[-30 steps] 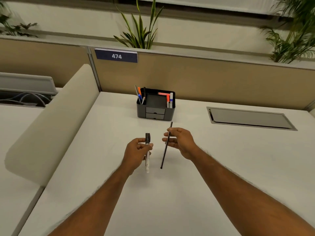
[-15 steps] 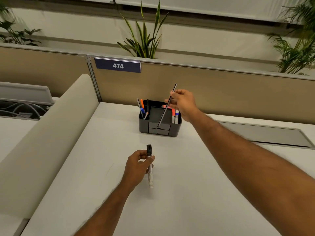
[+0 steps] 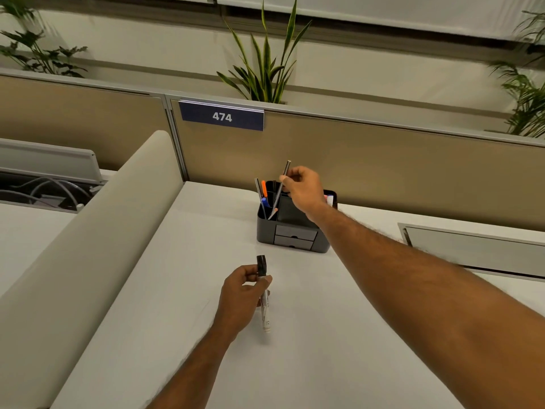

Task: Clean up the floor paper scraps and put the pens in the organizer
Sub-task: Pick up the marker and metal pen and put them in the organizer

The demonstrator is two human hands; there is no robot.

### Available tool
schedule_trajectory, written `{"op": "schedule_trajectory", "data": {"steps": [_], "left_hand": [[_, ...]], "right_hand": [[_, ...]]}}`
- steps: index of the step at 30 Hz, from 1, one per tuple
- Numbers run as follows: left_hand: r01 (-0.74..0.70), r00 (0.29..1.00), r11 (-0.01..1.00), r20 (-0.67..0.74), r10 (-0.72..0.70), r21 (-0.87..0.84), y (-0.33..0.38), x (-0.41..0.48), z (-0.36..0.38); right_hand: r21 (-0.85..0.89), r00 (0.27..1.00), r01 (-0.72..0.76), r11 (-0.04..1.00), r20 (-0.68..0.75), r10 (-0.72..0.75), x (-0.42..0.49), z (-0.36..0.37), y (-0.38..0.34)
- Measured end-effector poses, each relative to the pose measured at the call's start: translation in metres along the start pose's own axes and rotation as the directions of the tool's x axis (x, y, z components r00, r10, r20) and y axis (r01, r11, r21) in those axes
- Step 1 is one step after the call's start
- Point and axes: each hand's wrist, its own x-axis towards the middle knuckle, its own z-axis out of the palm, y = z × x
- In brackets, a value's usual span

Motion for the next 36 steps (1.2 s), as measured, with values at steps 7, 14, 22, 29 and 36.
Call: {"op": "schedule_trajectory", "data": {"steps": [7,14,22,29,36], "left_hand": [[-0.010,1.000,1.000,-0.008,0.010,0.017,0.005,0.009,-0.002],[-0.061,0.998,0.998,-0.011,0.061,0.029,0.016,0.011,0.004],[-0.129,0.992,0.977,0.023,0.127,0.169,0.035,0.006,0.035],[-0.160,0.986,0.960,0.091,0.142,0.231,0.042,-0.002,0.056],[-0.144,0.987,0.965,0.098,0.125,0.218,0.045,0.002,0.063]], "right_hand": [[-0.188,0.986,0.012,0.982,0.165,0.020,-0.003,0.002,0.019],[-0.186,0.999,0.043,0.982,-0.001,-0.044,-0.029,-0.024,0.029],[-0.013,0.971,-0.069,0.998,0.226,0.070,-0.137,-0.022,0.073],[0.035,0.977,-0.130,0.991,0.172,0.122,-0.134,-0.045,0.071],[0.099,0.995,-0.084,0.992,0.058,0.079,-0.097,-0.079,0.052]]}}
